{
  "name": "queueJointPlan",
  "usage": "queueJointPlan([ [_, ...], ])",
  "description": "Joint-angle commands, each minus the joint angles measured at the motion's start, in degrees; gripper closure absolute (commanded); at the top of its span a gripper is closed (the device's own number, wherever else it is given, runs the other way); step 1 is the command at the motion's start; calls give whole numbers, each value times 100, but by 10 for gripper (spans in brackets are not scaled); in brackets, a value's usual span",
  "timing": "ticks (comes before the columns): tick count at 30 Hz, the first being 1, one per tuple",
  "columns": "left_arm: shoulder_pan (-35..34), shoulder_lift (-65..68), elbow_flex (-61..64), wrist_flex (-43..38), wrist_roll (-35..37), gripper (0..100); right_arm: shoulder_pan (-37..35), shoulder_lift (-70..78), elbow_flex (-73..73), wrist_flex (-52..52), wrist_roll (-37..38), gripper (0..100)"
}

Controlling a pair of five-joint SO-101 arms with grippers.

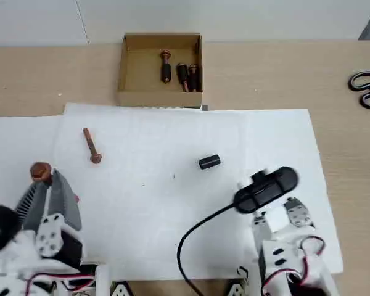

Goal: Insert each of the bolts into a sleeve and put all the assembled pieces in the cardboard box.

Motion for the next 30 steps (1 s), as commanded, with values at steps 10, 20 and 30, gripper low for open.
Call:
queueJointPlan([
  [10, 448, -958, 2738, -1732, 589, 993, -2396, -180, 1266, -1402, -1811, 995],
  [20, 1776, -958, 4198, -3235, 607, 993, -3486, -180, 2092, -2475, -2066, 995],
  [30, 2716, -958, 5385, -4756, 1371, 993, -4303, -180, 2875, -3345, -2084, 995],
])
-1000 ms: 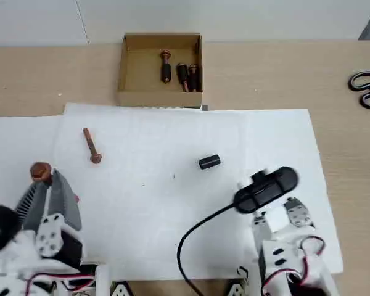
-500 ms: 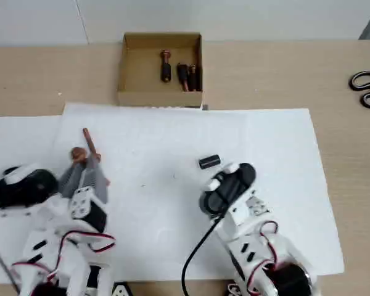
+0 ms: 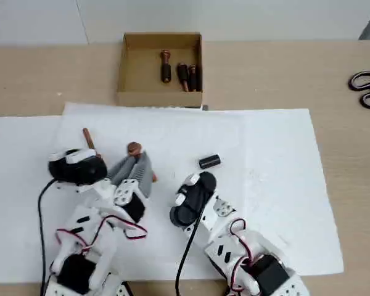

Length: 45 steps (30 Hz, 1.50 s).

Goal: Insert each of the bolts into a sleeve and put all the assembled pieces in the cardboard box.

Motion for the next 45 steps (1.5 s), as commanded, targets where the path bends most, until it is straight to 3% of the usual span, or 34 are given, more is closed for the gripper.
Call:
queueJointPlan([
  [1, 237, -44, 75, -607, 211, 993, -92, -66, 62, -391, -62, 995],
  [14, 809, -44, 163, -695, 387, 993, -92, -66, 123, -804, -62, 995],
  [45, 1002, -35, 84, -440, 369, 993, 330, -75, -185, -804, -62, 995],
])
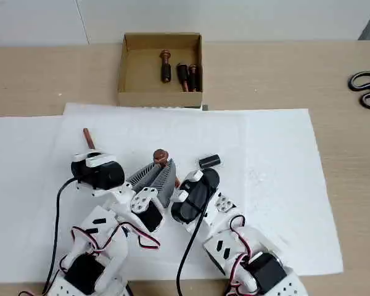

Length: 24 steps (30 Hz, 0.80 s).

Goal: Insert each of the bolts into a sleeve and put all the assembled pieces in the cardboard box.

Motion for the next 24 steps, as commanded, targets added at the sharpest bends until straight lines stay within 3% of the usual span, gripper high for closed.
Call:
queueJointPlan([
  [1, 26, -35, -127, 9, 9, 993, 66, -75, -413, -154, -62, 995],
  [19, 35, -35, 66, 26, 9, 993, -347, -57, -668, -154, -44, 995],
  [24, 360, -44, 4, 703, -53, 993, -338, -66, -703, -154, -26, 995],
])
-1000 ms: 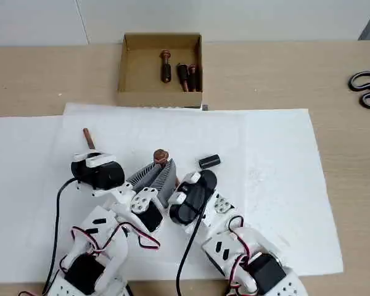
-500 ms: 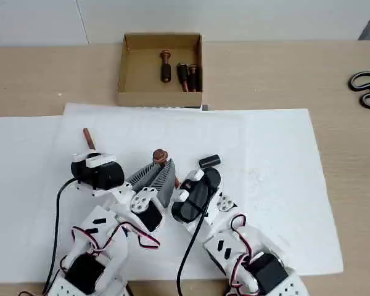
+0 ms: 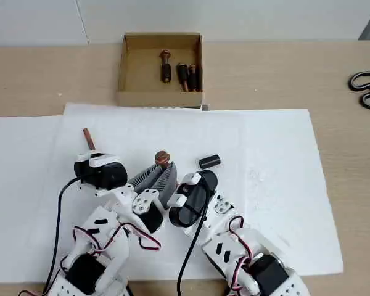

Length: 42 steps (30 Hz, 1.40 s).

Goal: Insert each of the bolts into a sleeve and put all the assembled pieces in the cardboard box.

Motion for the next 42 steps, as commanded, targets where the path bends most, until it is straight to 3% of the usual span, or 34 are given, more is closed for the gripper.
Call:
queueJointPlan([
  [1, 334, -26, -145, 686, -193, 993, -66, -75, -431, -154, -9, 995],
  [5, 580, -26, -303, 1398, -607, 993, -4, -75, -607, -154, 0, 995],
  [13, 545, -26, -321, 1495, -642, 981, 286, -75, -615, -154, 0, 995],
  [21, -18, -18, -479, 1521, -1081, 717, 303, -75, -598, -110, -9, 995],
  [26, -738, -9, -848, 1530, -1688, 717, 303, -66, -598, -110, 0, 995],
  [33, -1037, -18, -1807, 1978, -1723, 722, 321, -31, -580, -110, 0, 995],
  [35, -1363, -18, -1965, 2084, -1732, 768, 444, -22, -580, -110, -18, 995],
  [40, -2418, -18, -2211, 2215, -1741, 1000, 1323, -13, -580, -40, -53, 995],
  [42, -2752, -18, -2229, 2224, -1741, 975, 1640, -13, -651, 119, -255, 995],
])
